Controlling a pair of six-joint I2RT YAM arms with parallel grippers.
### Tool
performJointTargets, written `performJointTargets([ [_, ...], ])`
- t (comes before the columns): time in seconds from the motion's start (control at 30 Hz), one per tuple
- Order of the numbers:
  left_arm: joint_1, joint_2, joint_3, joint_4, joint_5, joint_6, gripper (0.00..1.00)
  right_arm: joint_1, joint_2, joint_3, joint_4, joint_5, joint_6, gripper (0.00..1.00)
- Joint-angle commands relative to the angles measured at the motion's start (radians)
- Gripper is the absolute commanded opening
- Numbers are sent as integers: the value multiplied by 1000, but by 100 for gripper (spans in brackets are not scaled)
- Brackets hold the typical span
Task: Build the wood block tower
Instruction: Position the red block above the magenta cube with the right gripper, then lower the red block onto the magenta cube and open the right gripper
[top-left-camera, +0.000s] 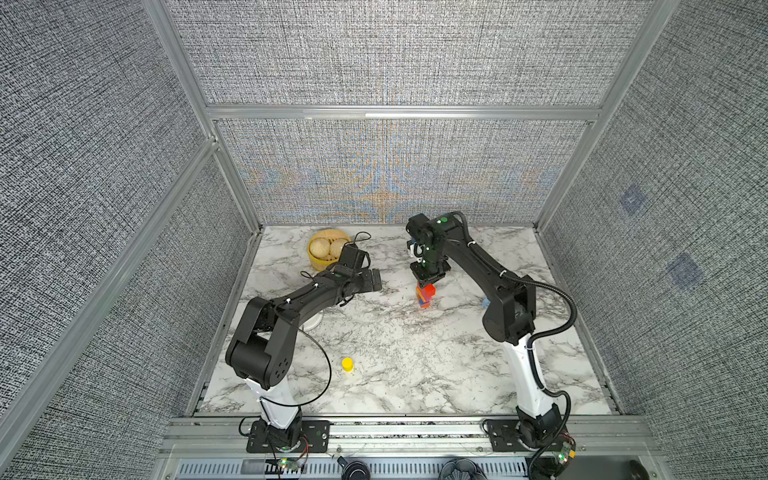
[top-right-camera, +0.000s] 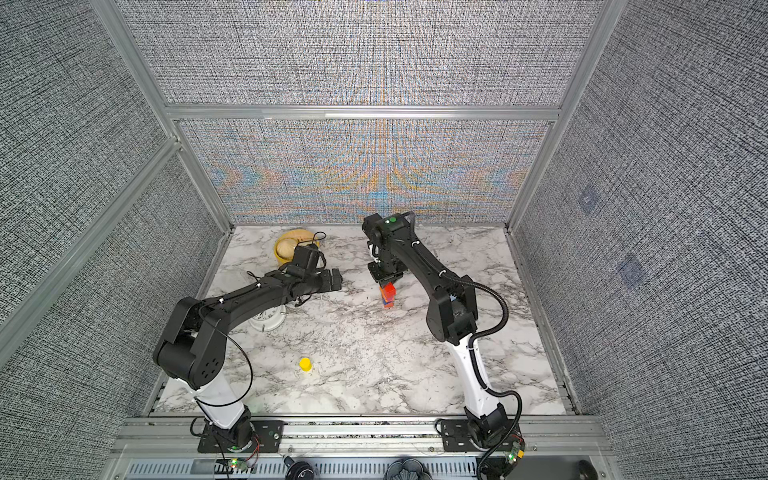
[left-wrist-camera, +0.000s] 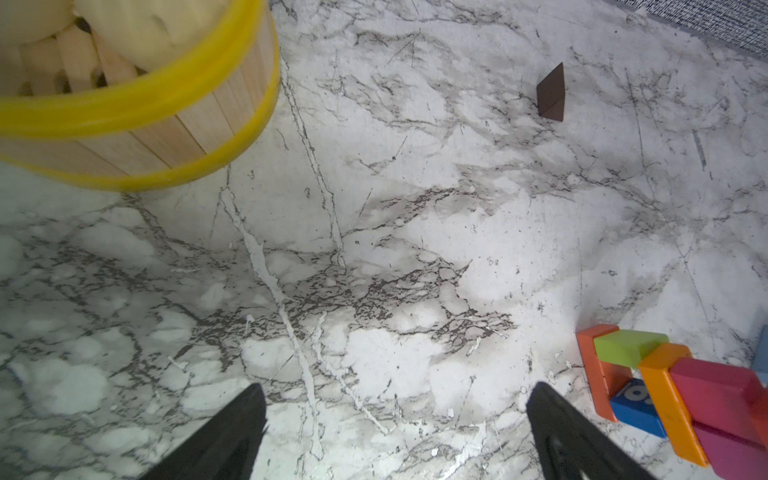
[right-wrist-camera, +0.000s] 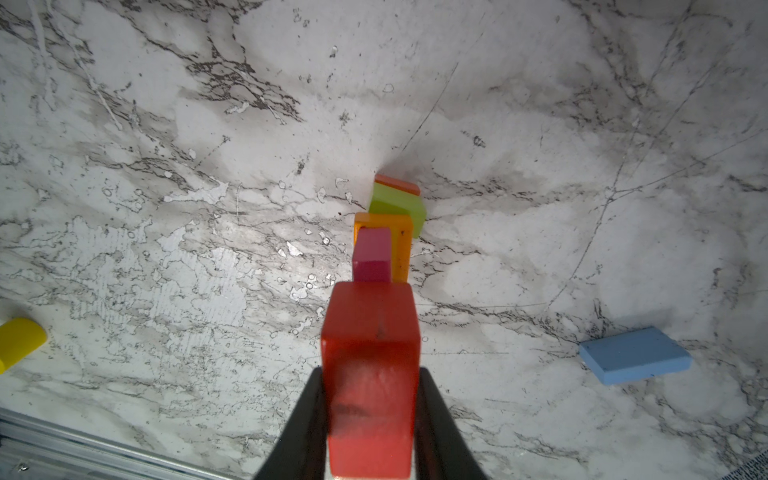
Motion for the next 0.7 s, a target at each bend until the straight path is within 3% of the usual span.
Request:
performJointTargets([
  [0.0,0,2,0,15,1,-4,99,1,3,10,-13,1,6,21],
  [0.4,1,0,0,17,2,-6,99,1,6,15,-14,2,8,21],
  [0.67,0,5,2,18,10,-6,99,2,3,6,-11,6,11,31],
])
